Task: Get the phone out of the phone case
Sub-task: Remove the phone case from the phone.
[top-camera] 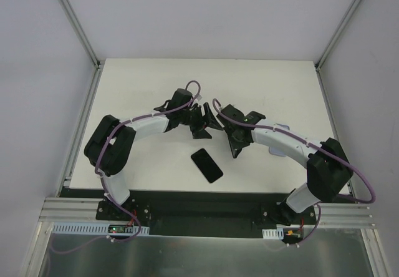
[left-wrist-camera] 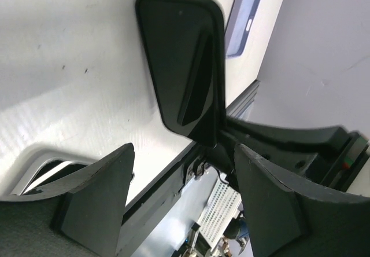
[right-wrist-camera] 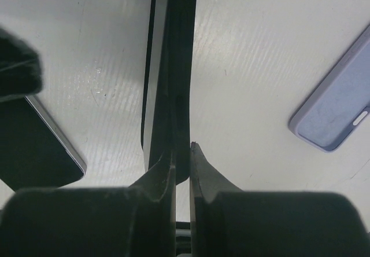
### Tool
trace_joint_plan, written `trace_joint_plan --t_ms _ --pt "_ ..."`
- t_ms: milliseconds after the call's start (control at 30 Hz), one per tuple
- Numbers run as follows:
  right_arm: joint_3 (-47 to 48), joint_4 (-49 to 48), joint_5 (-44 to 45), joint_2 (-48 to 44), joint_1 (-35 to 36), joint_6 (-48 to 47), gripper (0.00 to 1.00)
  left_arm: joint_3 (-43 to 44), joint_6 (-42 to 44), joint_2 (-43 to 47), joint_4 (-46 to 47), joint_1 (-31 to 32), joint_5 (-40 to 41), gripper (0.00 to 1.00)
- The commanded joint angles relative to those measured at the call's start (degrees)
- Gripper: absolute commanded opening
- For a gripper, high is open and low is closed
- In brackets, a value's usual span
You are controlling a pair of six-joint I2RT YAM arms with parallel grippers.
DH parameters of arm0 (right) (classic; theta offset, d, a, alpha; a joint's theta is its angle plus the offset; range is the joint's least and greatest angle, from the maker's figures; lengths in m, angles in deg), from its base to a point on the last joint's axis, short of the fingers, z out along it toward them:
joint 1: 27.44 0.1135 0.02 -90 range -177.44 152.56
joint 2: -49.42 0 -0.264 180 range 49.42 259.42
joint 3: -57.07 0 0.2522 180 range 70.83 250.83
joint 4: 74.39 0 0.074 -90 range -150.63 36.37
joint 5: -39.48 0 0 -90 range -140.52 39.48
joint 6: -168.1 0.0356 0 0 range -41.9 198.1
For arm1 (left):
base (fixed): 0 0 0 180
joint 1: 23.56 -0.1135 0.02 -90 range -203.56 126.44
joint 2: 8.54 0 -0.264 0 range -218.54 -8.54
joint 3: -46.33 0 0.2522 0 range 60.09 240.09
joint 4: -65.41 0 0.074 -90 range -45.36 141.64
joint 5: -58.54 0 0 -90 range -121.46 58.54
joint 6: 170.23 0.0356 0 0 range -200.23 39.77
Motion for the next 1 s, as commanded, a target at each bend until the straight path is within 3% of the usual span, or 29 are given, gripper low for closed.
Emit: trace_joint_plan --t_ms 0,233,533,700,967 --pt "-0.65 -4.81 3.88 -0.66 1.65 -0.98 0.01 6.91 0.36 -4.58 -1.48 0.10 -1.72 0.69" --pt "-2.41 -8.15 9.15 -1.36 4.73 -0.45 0.01 12.90 -1.13 -8.37 -6.14 0.62 0.03 0.75" --pt "-4.43 -14.47 13.38 1.62 8.24 -0.37 0.02 9.21 -2.37 -8.11 -7.82 -0.43 0.21 0.75" --pt "-4.87 -16.15 14.17 3.47 9.30 1.39 0.24 8.15 -0.88 -7.67 -8.17 -2.01 -0.14 0.75" --pt "-4.88 -19.31 16.89 6.01 9.13 2.97 0.23 8.33 0.62 -7.93 -8.70 -3.24 -1.28 0.74"
